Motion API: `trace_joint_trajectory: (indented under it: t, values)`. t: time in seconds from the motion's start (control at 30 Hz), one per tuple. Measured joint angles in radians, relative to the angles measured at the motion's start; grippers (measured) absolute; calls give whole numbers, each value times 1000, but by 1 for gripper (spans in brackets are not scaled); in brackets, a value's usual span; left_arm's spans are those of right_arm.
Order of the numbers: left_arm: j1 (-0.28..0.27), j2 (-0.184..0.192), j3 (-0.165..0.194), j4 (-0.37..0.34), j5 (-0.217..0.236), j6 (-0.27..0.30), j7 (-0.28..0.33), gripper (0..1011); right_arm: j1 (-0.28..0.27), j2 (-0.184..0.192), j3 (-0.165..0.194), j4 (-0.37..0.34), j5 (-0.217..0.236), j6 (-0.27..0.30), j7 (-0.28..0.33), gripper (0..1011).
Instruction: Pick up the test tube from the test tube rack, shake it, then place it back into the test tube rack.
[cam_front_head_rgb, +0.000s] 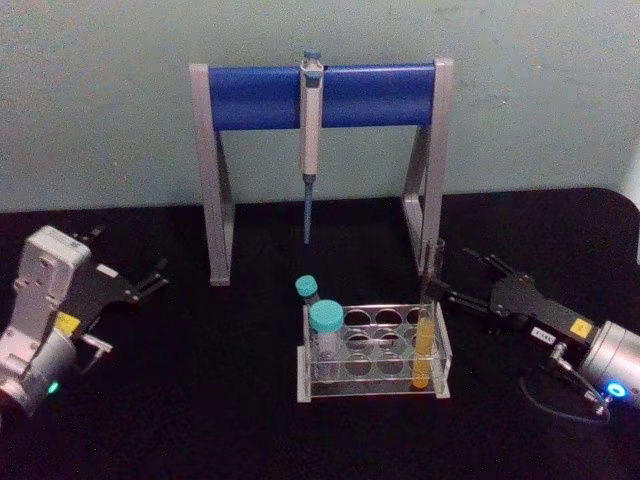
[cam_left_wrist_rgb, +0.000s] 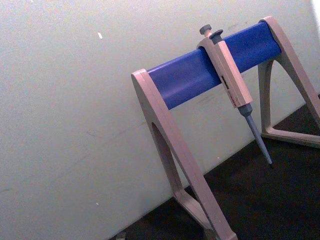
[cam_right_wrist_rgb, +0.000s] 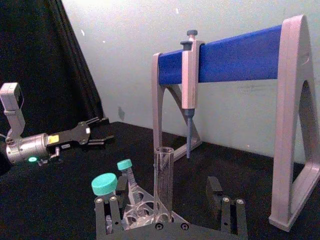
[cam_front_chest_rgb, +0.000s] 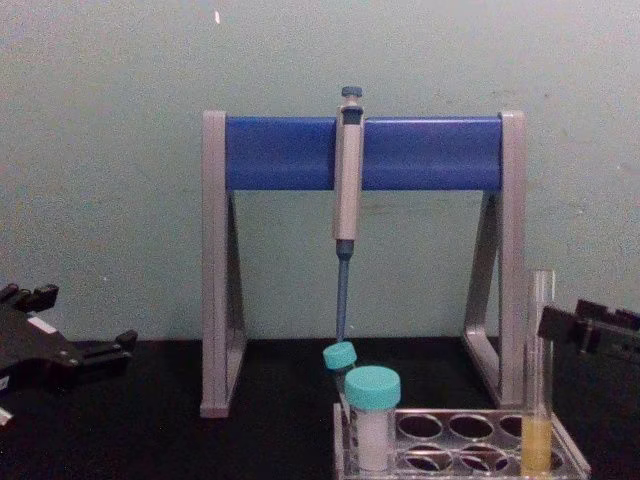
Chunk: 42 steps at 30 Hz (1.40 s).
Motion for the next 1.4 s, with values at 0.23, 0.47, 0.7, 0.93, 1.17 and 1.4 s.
trace_joint_trajectory:
  t: [0.23,0.47,0.7,0.93,1.17,1.4]
  values:
    - [0,0,0,0,0,0,0,1001,31,16,-32,21,9,28,27,1000]
    - [0,0,0,0,0,0,0,1001,60,29,-63,44,12,33,51,1000]
    - [0,0,0,0,0,0,0,1002,81,32,-77,65,23,34,66,1000]
    - [0,0,0,0,0,0,0,1001,111,29,-96,101,31,41,84,1000]
    - [0,0,0,0,0,0,0,1001,144,22,-119,139,29,42,108,1000]
    - [0,0,0,0,0,0,0,1001,165,17,-132,161,27,42,123,1000]
